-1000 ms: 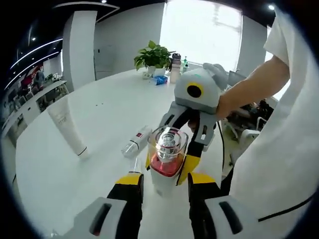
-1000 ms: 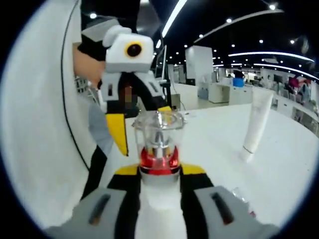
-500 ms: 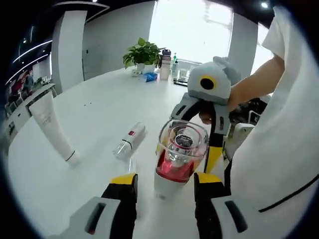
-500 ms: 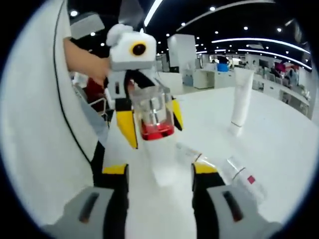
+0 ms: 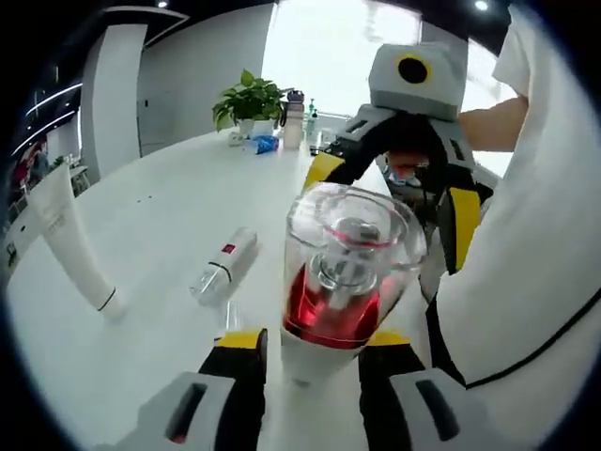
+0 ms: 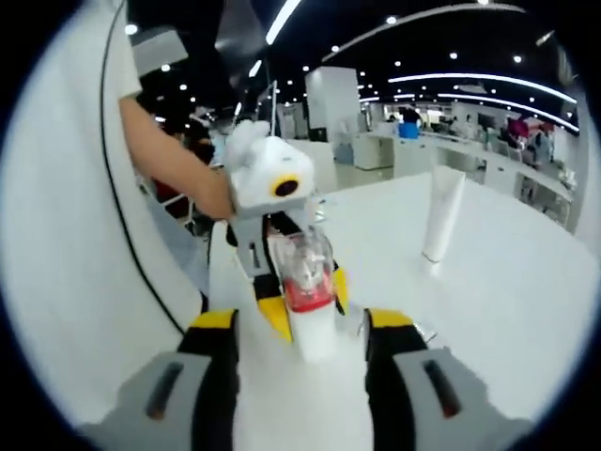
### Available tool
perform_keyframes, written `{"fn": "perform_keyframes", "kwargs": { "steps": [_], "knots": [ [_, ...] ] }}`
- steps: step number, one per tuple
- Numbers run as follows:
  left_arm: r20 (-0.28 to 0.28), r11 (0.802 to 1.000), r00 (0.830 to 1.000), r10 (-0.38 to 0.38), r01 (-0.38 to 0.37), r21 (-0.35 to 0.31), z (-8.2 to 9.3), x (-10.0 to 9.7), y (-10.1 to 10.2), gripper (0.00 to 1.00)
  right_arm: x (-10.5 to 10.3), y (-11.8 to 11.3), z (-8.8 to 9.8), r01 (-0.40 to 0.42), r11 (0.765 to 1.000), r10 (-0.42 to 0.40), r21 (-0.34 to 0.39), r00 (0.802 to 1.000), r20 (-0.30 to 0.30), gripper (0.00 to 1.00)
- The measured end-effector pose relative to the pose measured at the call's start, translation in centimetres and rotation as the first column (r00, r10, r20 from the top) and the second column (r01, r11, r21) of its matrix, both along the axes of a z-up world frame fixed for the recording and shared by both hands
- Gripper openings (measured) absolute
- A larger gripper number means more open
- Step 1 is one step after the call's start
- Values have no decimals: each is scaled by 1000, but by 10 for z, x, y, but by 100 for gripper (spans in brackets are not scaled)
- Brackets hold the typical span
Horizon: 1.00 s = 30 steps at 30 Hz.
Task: Arrange the skincare products in the storage area until every visible bottle or jar stands upright without overlapping.
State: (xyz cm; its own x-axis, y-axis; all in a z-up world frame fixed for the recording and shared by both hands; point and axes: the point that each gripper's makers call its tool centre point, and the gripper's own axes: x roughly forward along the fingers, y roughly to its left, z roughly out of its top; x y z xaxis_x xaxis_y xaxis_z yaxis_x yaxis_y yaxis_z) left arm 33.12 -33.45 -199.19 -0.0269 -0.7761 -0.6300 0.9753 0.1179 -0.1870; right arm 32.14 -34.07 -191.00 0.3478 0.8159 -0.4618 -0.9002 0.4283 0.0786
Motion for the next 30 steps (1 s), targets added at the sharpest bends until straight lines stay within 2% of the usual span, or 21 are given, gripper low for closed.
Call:
{"fn": "perform_keyframes", "kwargs": {
  "steps": [5,11,16,21,24,25,30],
  "knots": [
    [-5,1000,1000,11,-11,3,-3,-1,1,32,7,8,4,-25,999,26,-46,1000,11,46],
    [8,1000,1000,15,-15,-8,-3,-1,1,31,12,24,3,-89,992,90,-87,996,5,44],
    [21,1000,1000,0,1,-5,-3,-1,2,31,13,31,-10,-143,983,141,-119,990,-23,39],
    [31,1000,999,-15,15,4,-3,0,2,31,17,34,-22,-161,981,158,-107,987,-37,34],
    [35,1000,999,-15,15,6,-4,0,2,30,17,35,-24,-163,982,159,-95,986,-48,30],
    [47,1000,999,-16,16,11,-4,-1,2,30,16,38,-25,-158,985,154,-70,987,-54,30],
    [49,1000,999,-5,4,10,-4,0,2,30,19,40,-27,-136,989,135,-51,991,-17,28]
  ]
}}
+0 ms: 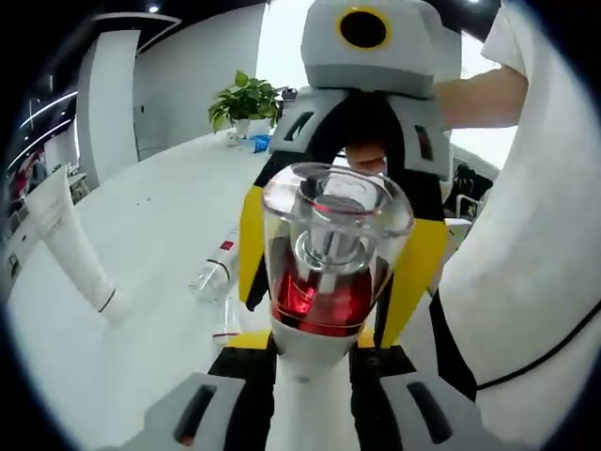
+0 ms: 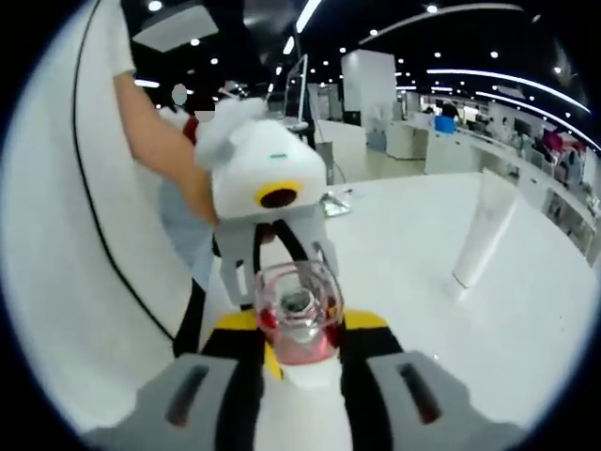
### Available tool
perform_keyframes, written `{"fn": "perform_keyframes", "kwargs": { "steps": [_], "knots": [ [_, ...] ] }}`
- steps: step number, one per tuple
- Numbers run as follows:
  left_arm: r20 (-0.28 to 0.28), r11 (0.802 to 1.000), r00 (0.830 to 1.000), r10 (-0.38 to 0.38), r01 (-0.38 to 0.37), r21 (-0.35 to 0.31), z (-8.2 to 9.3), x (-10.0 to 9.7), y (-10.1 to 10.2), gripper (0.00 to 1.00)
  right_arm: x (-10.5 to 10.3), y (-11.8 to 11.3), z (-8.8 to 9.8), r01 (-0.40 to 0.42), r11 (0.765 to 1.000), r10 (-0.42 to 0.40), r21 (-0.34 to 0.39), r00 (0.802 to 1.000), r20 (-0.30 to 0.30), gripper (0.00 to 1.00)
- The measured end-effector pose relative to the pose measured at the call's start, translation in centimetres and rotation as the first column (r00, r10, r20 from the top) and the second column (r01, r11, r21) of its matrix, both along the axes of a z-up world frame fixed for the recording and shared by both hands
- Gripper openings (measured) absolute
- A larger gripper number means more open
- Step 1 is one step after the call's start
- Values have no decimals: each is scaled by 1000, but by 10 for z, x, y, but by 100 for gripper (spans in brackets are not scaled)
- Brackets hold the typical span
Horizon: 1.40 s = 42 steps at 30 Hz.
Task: Arrange the skincare products in the storage area until every visible bottle or jar stands upright without overlapping.
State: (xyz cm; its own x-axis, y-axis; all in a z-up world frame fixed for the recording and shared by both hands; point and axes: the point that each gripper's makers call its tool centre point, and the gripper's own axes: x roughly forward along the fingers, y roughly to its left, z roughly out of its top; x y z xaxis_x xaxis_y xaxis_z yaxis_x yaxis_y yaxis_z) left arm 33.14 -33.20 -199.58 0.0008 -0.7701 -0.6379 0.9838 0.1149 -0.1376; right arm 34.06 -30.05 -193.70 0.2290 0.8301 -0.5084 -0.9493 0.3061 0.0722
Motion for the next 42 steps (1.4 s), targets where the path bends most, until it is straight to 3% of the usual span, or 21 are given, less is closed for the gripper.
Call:
{"fn": "perform_keyframes", "kwargs": {
  "steps": [4,10,18,22,25,29,34,42],
  "knots": [
    [4,1000,1000,3,-3,2,0,0,0,30,0,0,2,-1,1000,1,17,1000,17,27],
    [7,1000,1000,-16,16,18,1,-5,2,29,-4,5,3,-29,999,29,-19,999,30,26],
    [37,999,999,30,-29,-32,22,4,2,30,3,3,24,-34,999,34,-12,998,50,25],
    [40,996,996,82,-81,-40,28,10,3,30,10,0,32,-30,1000,30,-4,998,55,25],
    [60,988,987,151,-151,3,26,19,12,38,15,-3,36,-23,1000,23,2,998,60,25],
    [44,981,981,187,-185,-50,38,19,15,38,27,-10,42,-6,1000,5,15,998,57,25],
    [92,983,979,183,-184,3,33,16,25,38,46,-19,46,10,1000,-11,7,998,66,25],
    [79,973,970,228,-230,14,31,19,31,38,70,-25,50,8,1000,-7,-17,996,91,25]
  ]
}}
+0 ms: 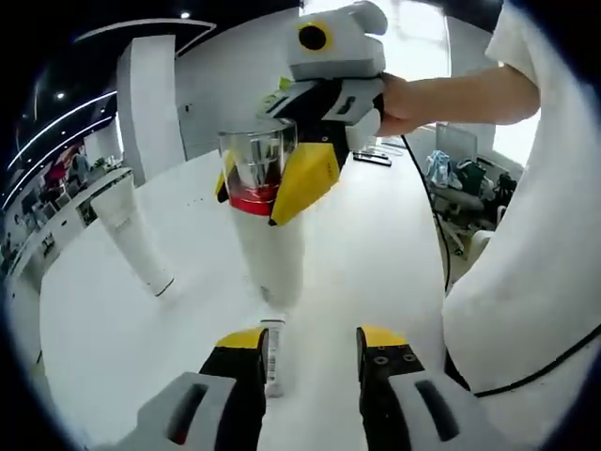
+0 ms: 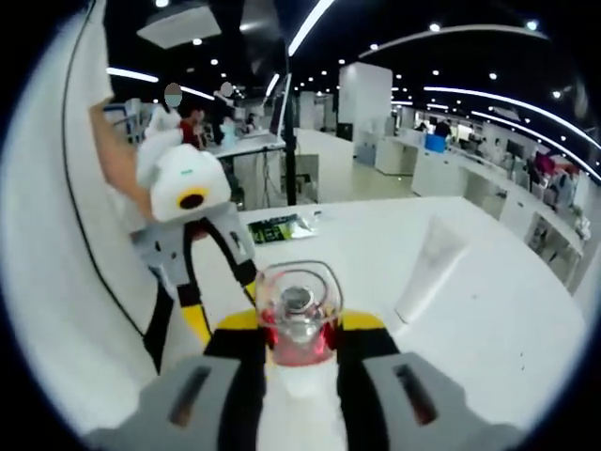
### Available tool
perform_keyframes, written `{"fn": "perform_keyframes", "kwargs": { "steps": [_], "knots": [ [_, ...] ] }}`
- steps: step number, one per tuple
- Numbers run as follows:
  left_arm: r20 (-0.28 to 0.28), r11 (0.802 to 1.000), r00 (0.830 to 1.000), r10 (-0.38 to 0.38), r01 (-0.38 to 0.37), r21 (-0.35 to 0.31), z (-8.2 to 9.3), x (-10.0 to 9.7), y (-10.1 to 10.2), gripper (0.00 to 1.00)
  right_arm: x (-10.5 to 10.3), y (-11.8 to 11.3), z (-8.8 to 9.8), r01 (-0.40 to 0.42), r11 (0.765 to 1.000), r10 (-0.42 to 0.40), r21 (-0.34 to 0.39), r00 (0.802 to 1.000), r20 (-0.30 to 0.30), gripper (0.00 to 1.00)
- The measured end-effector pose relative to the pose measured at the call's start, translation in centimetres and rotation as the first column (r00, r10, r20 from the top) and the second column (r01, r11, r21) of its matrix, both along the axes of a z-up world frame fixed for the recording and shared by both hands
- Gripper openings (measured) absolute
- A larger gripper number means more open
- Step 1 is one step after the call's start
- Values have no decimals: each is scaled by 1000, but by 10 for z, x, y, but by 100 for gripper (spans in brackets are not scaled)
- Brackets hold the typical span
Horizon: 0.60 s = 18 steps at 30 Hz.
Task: Arrange the skincare products in the storage area until every visible bottle or jar stands upright without overlapping.
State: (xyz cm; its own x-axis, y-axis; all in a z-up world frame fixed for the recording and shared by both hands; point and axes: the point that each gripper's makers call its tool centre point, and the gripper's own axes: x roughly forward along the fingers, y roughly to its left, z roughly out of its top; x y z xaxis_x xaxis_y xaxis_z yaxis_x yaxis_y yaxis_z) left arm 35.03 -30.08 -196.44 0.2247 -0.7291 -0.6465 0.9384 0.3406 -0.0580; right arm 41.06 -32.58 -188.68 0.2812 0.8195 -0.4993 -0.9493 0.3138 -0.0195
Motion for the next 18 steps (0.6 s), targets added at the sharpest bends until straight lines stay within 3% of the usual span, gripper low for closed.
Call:
{"fn": "perform_keyframes", "kwargs": {
  "steps": [9,18],
  "knots": [
    [-10,999,999,49,-49,10,0,6,14,39,25,2,5,-10,1000,10,-1,1000,14,25],
    [-31,997,997,74,-74,17,-5,5,21,39,45,-3,-1,14,1000,-14,2,1000,-2,26]
  ]
}}
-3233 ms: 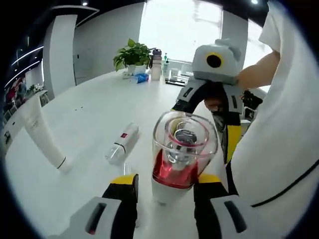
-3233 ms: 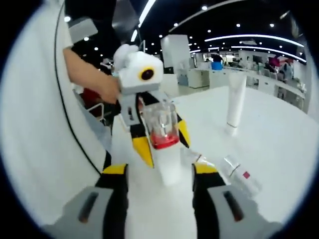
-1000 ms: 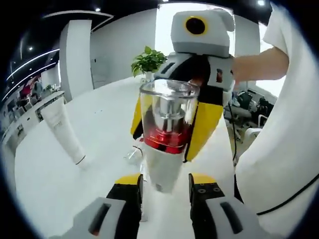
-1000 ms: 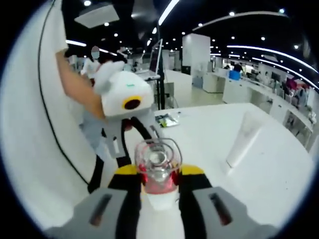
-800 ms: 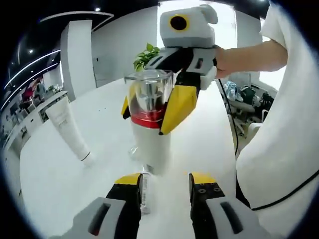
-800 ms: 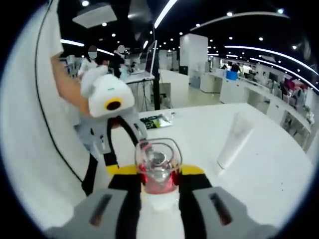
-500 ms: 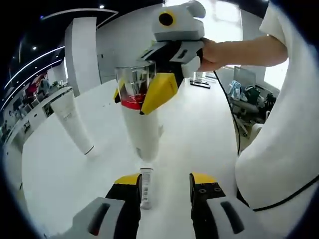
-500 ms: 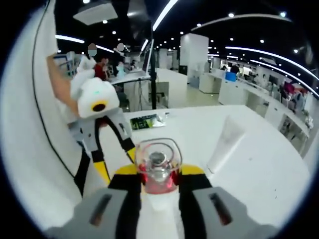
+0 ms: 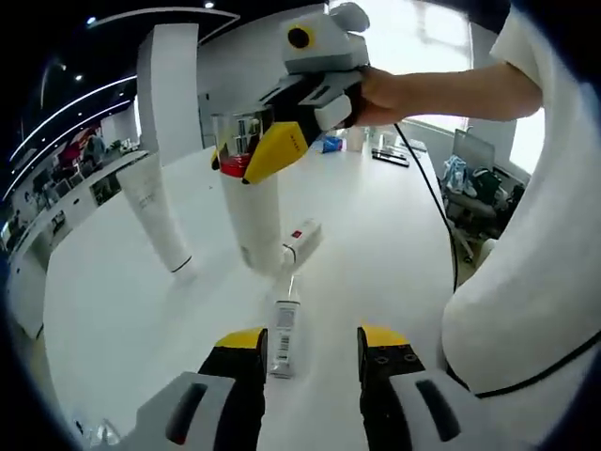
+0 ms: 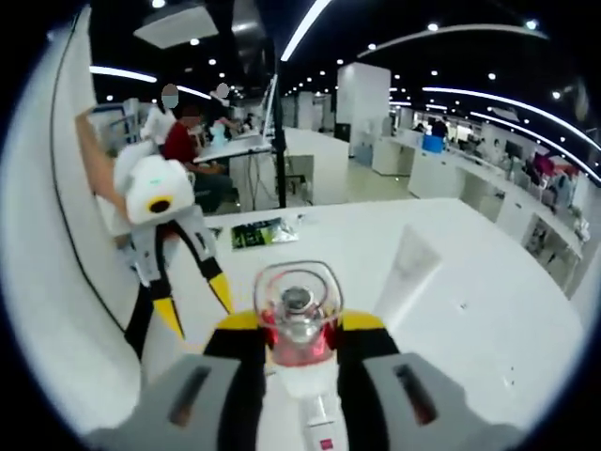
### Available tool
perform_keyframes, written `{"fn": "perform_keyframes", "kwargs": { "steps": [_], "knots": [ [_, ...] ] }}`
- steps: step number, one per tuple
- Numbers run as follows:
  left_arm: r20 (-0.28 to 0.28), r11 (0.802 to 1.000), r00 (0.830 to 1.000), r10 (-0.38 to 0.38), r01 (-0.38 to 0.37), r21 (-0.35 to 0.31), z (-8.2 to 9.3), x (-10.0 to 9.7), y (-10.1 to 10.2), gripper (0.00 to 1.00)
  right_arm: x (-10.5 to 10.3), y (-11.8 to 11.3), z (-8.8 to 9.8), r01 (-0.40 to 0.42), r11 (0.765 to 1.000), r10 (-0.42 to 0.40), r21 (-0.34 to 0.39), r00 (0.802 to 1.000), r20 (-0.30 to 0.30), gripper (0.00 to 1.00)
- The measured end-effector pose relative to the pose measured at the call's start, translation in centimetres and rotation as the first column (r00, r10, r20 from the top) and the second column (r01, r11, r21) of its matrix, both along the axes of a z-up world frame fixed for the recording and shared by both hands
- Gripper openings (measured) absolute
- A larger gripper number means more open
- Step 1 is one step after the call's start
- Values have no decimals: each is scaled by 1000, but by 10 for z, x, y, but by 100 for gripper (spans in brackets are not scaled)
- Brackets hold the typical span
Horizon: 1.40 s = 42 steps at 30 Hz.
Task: Arrange the skincare products in the storage area until every visible bottle or jar stands upright without overlapping.
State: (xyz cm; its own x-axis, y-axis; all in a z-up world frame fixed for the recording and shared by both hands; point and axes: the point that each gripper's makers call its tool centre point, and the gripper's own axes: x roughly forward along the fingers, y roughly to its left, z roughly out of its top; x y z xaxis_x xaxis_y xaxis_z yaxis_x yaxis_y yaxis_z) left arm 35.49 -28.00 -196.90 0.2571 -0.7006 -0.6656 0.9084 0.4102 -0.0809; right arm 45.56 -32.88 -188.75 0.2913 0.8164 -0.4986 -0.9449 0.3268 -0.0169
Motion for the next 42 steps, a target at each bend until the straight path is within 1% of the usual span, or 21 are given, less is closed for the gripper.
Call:
{"fn": "perform_keyframes", "kwargs": {
  "steps": [4,6,12,17,18,20,22,24,27,31,35,36,42],
  "knots": [
    [-12,1000,1000,17,-17,4,-4,-2,4,39,7,-3,-5,15,1000,-15,-5,1000,-4,26],
    [-18,1000,1000,24,-24,7,-6,-3,7,39,15,-7,-10,35,999,-35,-15,999,-11,26],
    [-33,998,998,55,-55,10,-7,-4,15,39,29,-13,-13,60,998,-60,-11,998,-16,26],
    [-52,996,995,84,-85,-5,-6,-2,18,39,36,-14,-15,59,998,-59,-15,998,-2,26],
    [-56,996,994,91,-91,-10,-5,-2,18,39,40,-14,-16,61,998,-61,-8,998,-3,26],
    [-56,995,994,95,-96,-12,-5,-1,19,39,42,-14,-16,62,998,-62,-6,998,-2,26],
    [-59,995,993,102,-103,-11,-6,1,19,39,46,-13,-16,64,998,-63,16,998,-26,26],
    [-59,995,993,104,-104,-8,-6,2,19,39,50,-13,-16,72,997,-72,12,997,-19,26],
    [-60,994,993,105,-105,-6,-6,4,19,39,59,-17,-19,107,994,-107,-2,994,-5,25],
    [-64,994,992,106,-106,1,-8,6,19,39,66,-21,-20,112,994,-112,14,994,10,25],
    [-69,994,991,111,-111,7,-10,8,20,39,72,-24,-21,118,993,-118,15,993,19,26],
    [-69,994,991,111,-110,12,-11,9,21,39,78,-27,-25,143,990,-143,12,990,2,26],
    [-71,993,990,119,-118,16,-11,15,22,38,87,-32,-30,157,987,-156,24,988,-17,26]
  ]
}}
